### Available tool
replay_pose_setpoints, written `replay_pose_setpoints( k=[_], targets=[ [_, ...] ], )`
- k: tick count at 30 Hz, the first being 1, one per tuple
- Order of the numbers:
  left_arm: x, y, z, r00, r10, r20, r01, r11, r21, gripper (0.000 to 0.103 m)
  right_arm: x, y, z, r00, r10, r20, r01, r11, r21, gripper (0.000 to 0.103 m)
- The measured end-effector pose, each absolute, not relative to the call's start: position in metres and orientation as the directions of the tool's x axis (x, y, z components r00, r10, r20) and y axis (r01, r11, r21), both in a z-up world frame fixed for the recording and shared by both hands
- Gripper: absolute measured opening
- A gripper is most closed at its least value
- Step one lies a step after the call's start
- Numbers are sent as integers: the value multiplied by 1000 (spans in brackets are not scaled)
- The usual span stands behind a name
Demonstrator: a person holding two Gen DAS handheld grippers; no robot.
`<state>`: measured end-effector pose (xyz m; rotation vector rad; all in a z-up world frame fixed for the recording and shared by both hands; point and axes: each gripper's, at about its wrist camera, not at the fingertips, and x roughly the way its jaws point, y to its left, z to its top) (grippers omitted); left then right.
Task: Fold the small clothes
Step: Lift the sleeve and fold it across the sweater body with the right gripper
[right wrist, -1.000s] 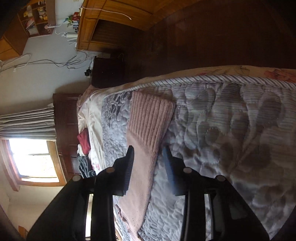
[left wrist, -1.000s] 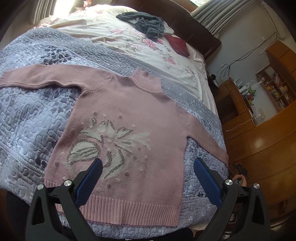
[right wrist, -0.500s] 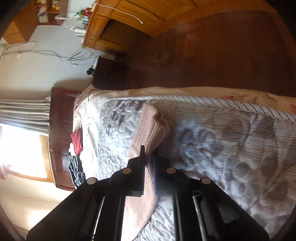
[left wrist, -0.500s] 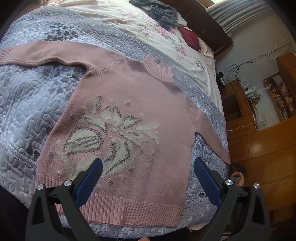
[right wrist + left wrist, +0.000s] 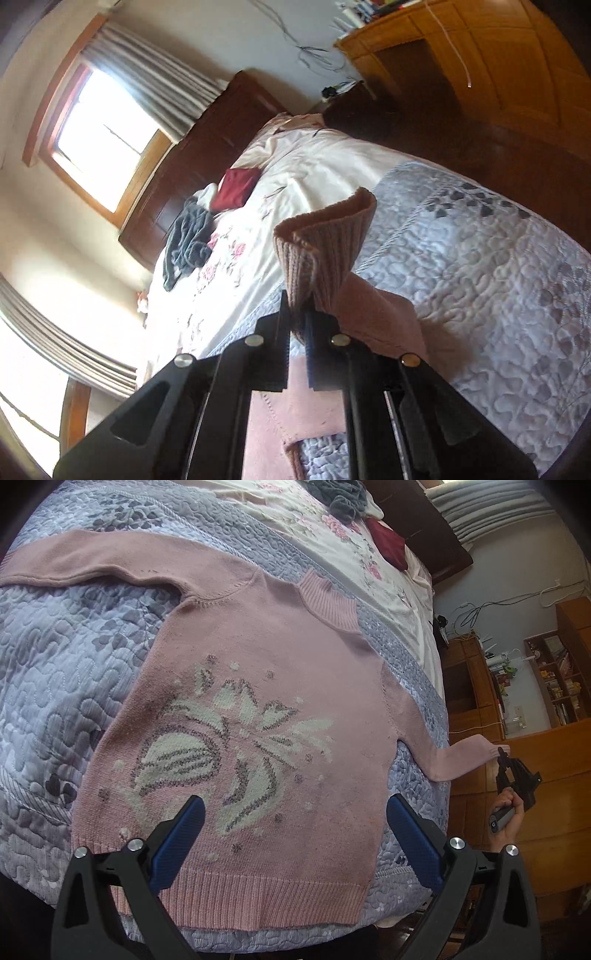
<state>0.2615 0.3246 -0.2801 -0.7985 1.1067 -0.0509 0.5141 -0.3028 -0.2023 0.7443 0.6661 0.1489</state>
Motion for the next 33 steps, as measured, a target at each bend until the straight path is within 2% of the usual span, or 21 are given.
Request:
replay_pose_setpoints(
  k=[6,11,16,23,26,28,30,33],
  targets=[
    [286,328,-266,519,-427,-741,-258,748,-612,99,521,-203,-193,739,392,-548,-4,816,578,5],
    [315,330,-255,582,-402,-707,-193,776,-600,99,528,-120,-210,689,379,-618,-73,884,461,5],
    [352,324,-257,603,-440,-665,-152,755,-638,99,530,-45,-254,626,339,-703,-139,935,327,5],
    [423,305,-292,476,-591,-651,-152,674,-723,99,524,31,-337,532,264,-804,-223,960,168,6],
    [454,295,-311,438,-639,-633,-156,639,-753,99,517,45,-363,484,264,-834,-254,955,154,17],
    [473,286,-327,410,-665,-624,-175,614,-770,99,504,42,-363,482,322,-815,-275,939,208,40],
    [492,277,-345,379,-713,-590,-195,562,-804,99,484,26,-352,530,356,-769,-250,933,260,53],
    [522,259,-370,343,-755,-559,-218,515,-829,99,454,-6,-342,597,406,-692,-178,908,379,55]
  ],
)
